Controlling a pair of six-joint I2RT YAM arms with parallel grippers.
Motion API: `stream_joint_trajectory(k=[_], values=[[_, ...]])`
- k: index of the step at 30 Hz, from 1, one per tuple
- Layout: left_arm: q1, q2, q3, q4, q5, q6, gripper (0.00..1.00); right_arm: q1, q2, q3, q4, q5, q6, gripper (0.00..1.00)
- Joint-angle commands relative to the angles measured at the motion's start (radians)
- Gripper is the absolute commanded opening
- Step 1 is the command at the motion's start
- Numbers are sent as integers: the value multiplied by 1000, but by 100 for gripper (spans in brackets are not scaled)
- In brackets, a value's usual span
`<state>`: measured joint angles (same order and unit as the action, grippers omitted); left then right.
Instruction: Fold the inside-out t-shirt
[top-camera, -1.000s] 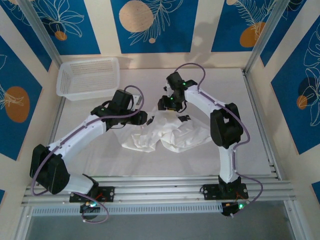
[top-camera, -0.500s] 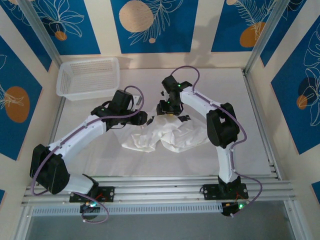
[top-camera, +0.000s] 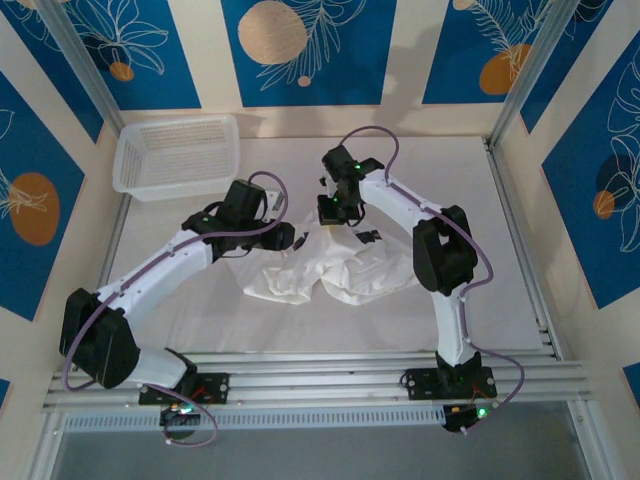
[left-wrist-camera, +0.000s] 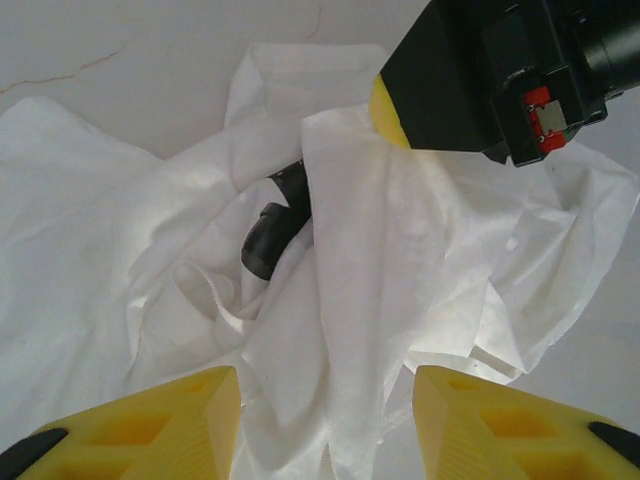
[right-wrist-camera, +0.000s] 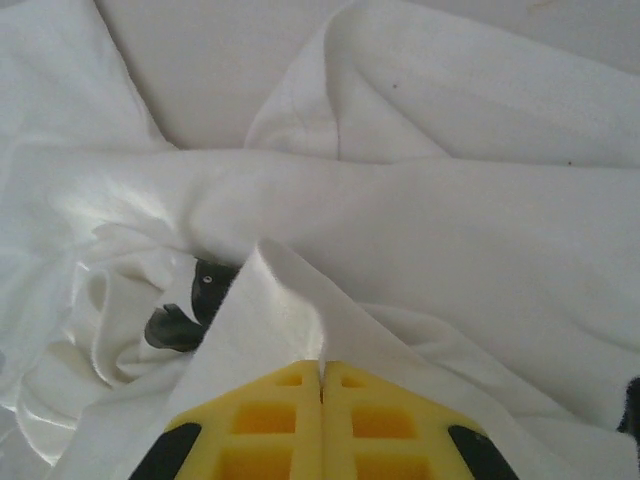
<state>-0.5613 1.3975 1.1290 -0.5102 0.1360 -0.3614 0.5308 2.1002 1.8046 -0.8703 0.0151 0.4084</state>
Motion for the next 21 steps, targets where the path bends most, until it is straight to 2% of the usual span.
stream_joint_trajectory(k=[1, 6, 9, 12, 15, 19, 21], values=[[0, -29, -2, 9, 4, -9, 49, 12, -52, 65, -46, -25, 8, 0], [-1, -119, -38, 69, 80, -25, 49, 12, -186, 109, 13, -40, 72, 0], [-17, -188, -109, 207, 198, -49, 50, 1, -311, 55, 160, -20, 146, 0], [-80, -199, -153, 319, 288, -46, 51, -17, -434, -47, 337, 28, 231, 0], [-170, -115, -126, 313, 297, -27, 54, -27, -521, -126, 468, 103, 282, 0], [-271, 79, -55, 331, 273, -25, 60, -29, -584, -192, 564, 202, 314, 0], [-319, 181, 21, 302, 213, -11, 67, -31, -601, -212, 586, 232, 322, 0]])
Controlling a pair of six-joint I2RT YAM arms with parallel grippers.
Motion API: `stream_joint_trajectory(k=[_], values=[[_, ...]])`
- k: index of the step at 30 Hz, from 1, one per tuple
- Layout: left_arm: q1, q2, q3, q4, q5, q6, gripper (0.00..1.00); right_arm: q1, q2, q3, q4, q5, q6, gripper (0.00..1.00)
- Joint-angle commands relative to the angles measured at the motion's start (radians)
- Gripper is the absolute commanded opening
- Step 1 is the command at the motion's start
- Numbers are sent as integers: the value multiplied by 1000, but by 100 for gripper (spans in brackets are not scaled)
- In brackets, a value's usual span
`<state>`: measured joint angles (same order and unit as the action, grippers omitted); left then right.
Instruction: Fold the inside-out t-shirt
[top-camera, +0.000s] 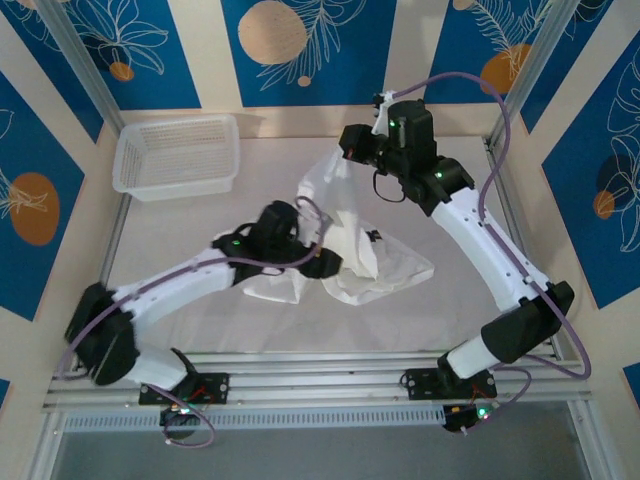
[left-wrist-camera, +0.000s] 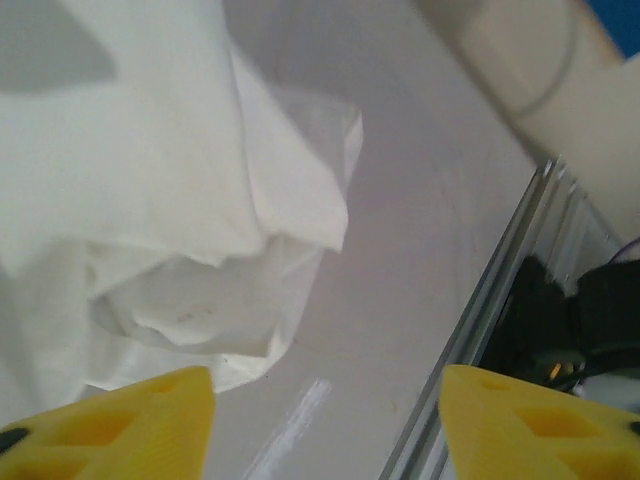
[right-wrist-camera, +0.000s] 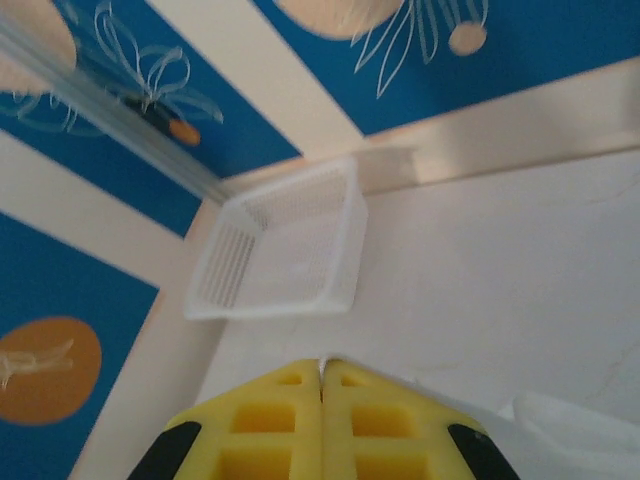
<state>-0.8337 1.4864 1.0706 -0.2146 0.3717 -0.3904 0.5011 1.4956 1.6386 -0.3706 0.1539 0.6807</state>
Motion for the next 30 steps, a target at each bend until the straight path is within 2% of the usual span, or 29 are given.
stream_joint_trajectory(k=[1, 6, 8, 11, 13, 14, 16, 17, 21, 24, 27, 30], values=[[-66, 148, 129, -11, -30, 34, 72, -3, -5, -58, 100, 102, 53, 0], [-105, 417, 310, -14, -63, 0, 98, -34, -64, -141, 163, 178, 96, 0], [-106, 514, 376, -24, -64, -24, 99, -45, -78, -152, 171, 178, 95, 0], [-107, 620, 454, -73, -157, -28, 99, -54, -95, -157, 162, 176, 93, 0], [-102, 633, 450, -50, -186, -29, 86, -58, -114, -172, 165, 184, 93, 0], [-100, 622, 435, -35, -194, -31, 71, -62, -122, -177, 168, 188, 91, 0], [-92, 570, 403, -28, -222, -27, 17, -73, -142, -182, 162, 210, 86, 0], [-86, 543, 390, -32, -235, -19, 0, -79, -152, -180, 154, 226, 86, 0], [-17, 339, 338, -94, -238, 19, 0, -119, -202, -165, 118, 356, 108, 0], [63, 133, 339, -182, -279, 85, 0, -132, -236, -123, 62, 553, 144, 0], [176, -28, 410, -290, -279, 128, 0, -147, -278, -82, 9, 679, 172, 0], [266, -117, 518, -387, -272, 182, 0, -157, -344, -92, 14, 786, 190, 0]])
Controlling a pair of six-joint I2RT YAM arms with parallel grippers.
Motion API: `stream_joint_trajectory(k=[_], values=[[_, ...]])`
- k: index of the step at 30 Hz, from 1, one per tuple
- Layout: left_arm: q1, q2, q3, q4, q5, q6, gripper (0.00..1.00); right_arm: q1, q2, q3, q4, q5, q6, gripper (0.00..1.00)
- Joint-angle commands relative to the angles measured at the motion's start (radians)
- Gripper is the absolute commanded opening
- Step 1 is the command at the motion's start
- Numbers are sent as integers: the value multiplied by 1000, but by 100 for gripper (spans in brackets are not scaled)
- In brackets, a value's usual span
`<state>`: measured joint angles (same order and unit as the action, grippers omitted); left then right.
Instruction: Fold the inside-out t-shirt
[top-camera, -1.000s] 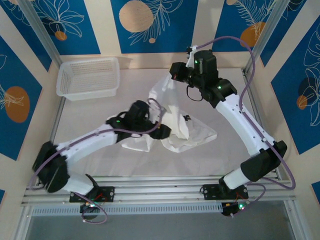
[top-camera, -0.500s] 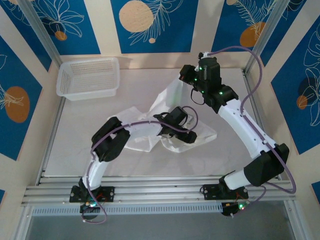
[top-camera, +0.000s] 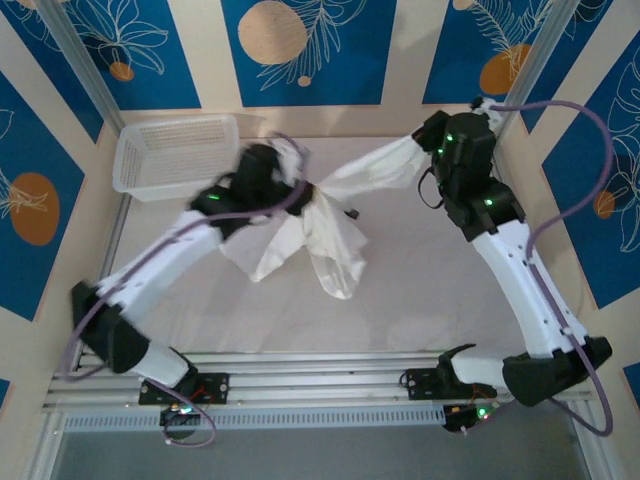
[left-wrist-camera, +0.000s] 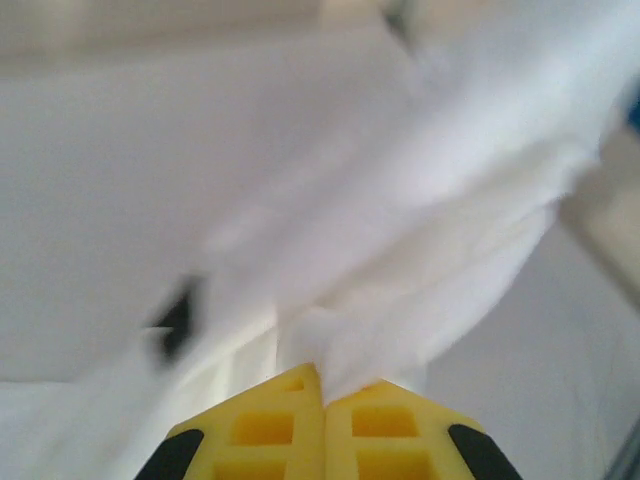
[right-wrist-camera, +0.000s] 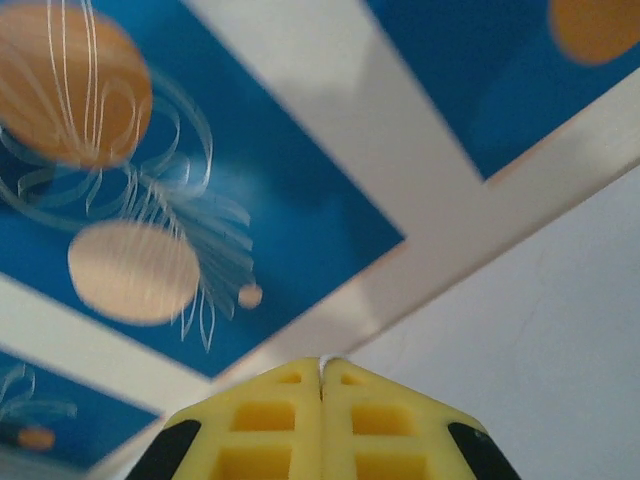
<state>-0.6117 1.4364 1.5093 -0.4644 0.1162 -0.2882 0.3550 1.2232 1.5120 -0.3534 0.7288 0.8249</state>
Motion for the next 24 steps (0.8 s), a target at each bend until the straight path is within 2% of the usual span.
stream_joint_trajectory(k=[1, 5, 10, 13, 15, 17, 18, 21, 24], values=[[60, -81, 120, -172, -22, 102, 0, -11, -98, 25, 4, 245, 53, 0], [94, -93, 190, -219, -17, 132, 0, -20, -184, -40, 61, 293, 26, 0], [111, -32, 83, -149, 3, 72, 0, -30, -218, -153, -84, 328, 128, 0], [111, 41, 27, -86, 50, 51, 11, -38, -197, -266, -160, 325, 178, 0], [113, 89, 1, -51, 104, 31, 24, -71, -169, -345, -178, 295, 172, 0], [113, 123, -18, -32, 138, 13, 33, -137, -145, -402, -239, 190, 198, 0], [114, 129, -31, -29, 135, 6, 38, -170, -147, -449, -235, 98, 173, 0], [124, 132, -52, -64, 120, 14, 42, -240, -244, -665, -37, -257, 3, 0], [137, 172, -48, -139, 127, 26, 47, -256, -397, -852, 48, -375, -25, 0]])
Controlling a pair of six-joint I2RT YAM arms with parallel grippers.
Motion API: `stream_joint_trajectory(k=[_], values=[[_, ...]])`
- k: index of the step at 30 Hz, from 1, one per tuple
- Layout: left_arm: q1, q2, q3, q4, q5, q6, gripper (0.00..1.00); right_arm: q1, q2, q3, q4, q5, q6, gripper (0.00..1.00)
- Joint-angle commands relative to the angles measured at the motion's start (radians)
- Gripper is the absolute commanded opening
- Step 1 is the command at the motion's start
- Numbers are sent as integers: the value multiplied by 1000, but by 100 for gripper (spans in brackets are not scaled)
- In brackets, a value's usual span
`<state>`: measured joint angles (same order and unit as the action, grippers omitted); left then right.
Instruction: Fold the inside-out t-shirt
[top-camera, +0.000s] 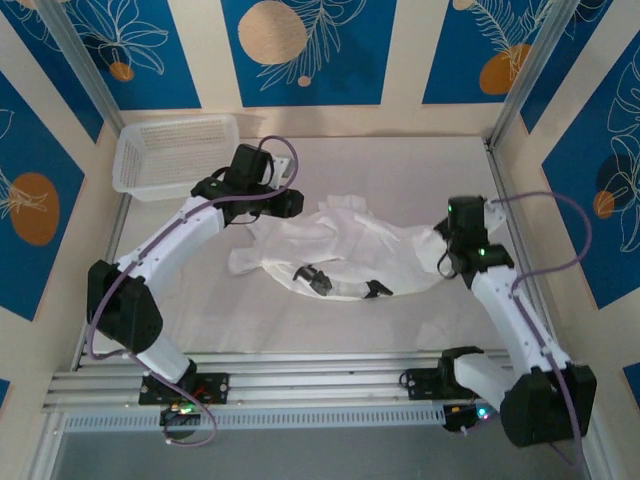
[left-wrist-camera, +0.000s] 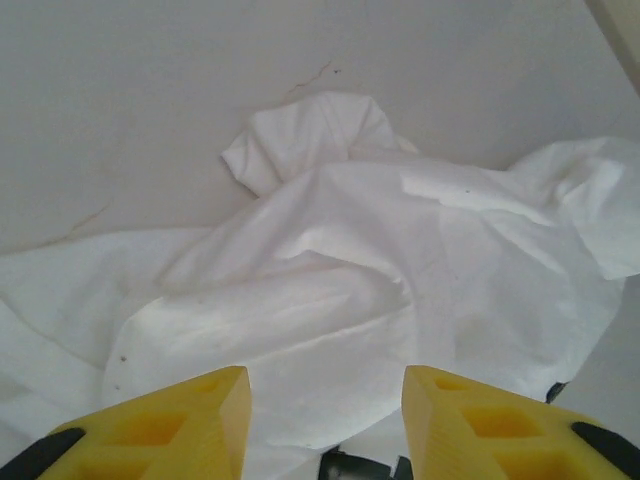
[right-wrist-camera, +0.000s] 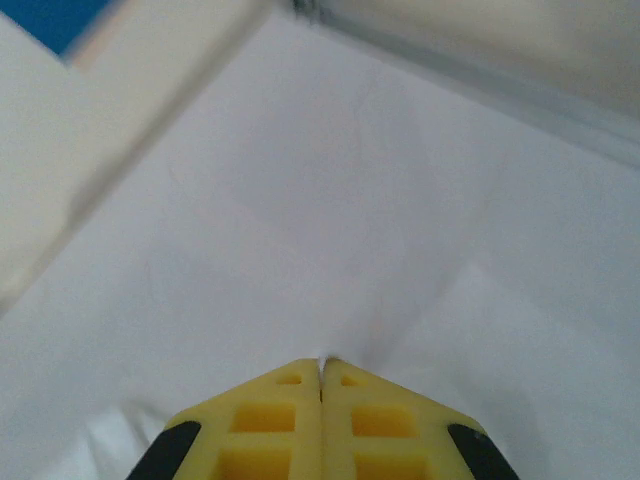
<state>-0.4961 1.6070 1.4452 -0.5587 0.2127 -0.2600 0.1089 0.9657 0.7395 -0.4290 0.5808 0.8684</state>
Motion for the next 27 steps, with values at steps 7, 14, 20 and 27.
stream_joint_trajectory(k=[7, 14, 20, 27], values=[[29, 282, 148, -200, -172, -52, 50, -35, -208, -112, -11, -409, -76, 0], [37, 456, 243, -232, -349, 19, 55, -30, -56, 3, -27, -609, -129, 0], [60, 383, 87, -139, -222, -24, 56, -23, -24, 12, -21, -631, -130, 0], [82, 286, -65, -38, -82, -82, 48, -17, -17, -5, -3, -628, -110, 0]])
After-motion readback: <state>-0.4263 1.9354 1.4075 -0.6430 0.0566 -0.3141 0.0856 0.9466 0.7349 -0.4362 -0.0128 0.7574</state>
